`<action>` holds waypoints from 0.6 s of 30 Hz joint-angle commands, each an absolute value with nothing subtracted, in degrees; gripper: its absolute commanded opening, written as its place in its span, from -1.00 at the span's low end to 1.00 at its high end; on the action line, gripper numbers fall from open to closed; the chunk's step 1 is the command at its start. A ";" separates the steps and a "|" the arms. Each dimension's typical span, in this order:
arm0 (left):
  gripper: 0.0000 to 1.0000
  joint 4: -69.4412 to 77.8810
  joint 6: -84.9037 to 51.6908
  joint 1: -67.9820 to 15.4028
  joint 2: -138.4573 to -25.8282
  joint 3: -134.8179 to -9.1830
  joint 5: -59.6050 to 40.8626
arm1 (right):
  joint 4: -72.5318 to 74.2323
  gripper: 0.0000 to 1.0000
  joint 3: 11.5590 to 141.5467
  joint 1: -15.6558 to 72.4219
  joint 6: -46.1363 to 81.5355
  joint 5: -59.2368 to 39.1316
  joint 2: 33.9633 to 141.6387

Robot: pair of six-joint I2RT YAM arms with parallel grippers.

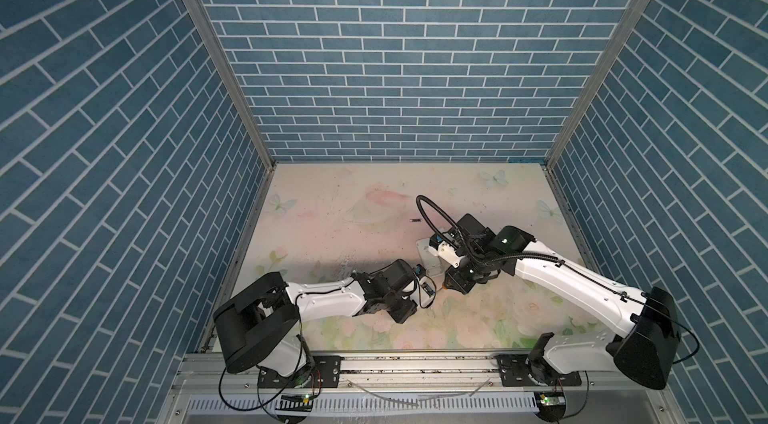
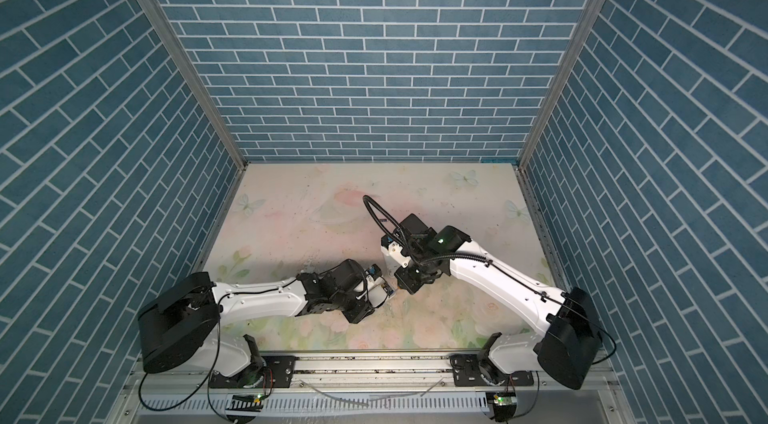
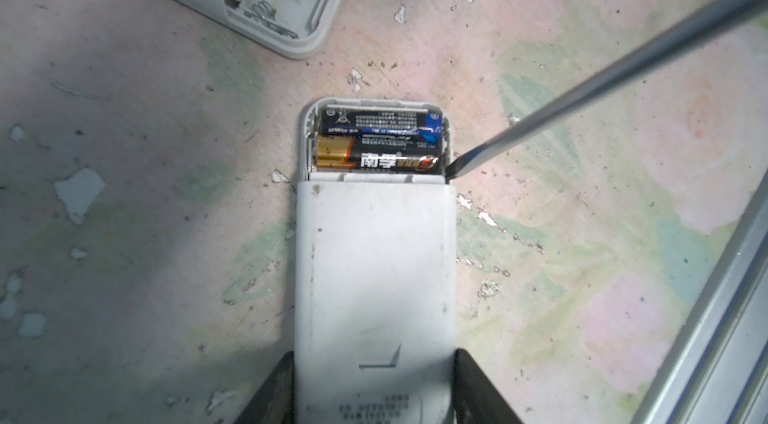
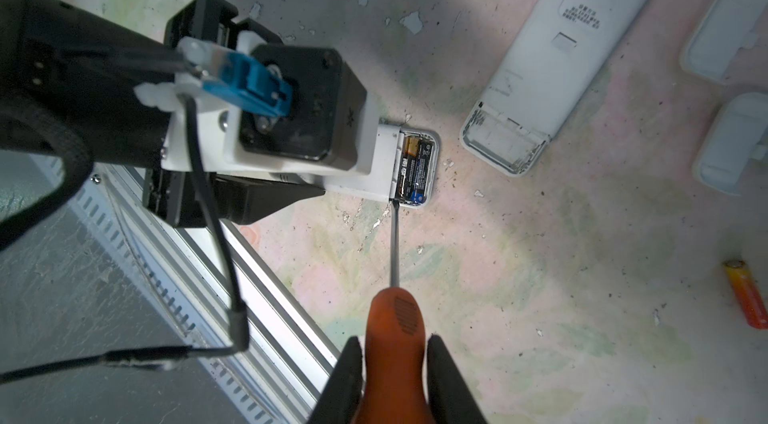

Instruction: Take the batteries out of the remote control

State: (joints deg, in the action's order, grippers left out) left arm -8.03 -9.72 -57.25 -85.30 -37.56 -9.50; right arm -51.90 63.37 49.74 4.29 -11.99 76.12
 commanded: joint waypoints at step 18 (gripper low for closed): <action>-0.15 -9.62 -10.55 -57.59 -85.46 -36.53 -11.43 | -51.36 -1.00 60.29 52.20 9.87 -6.87 69.93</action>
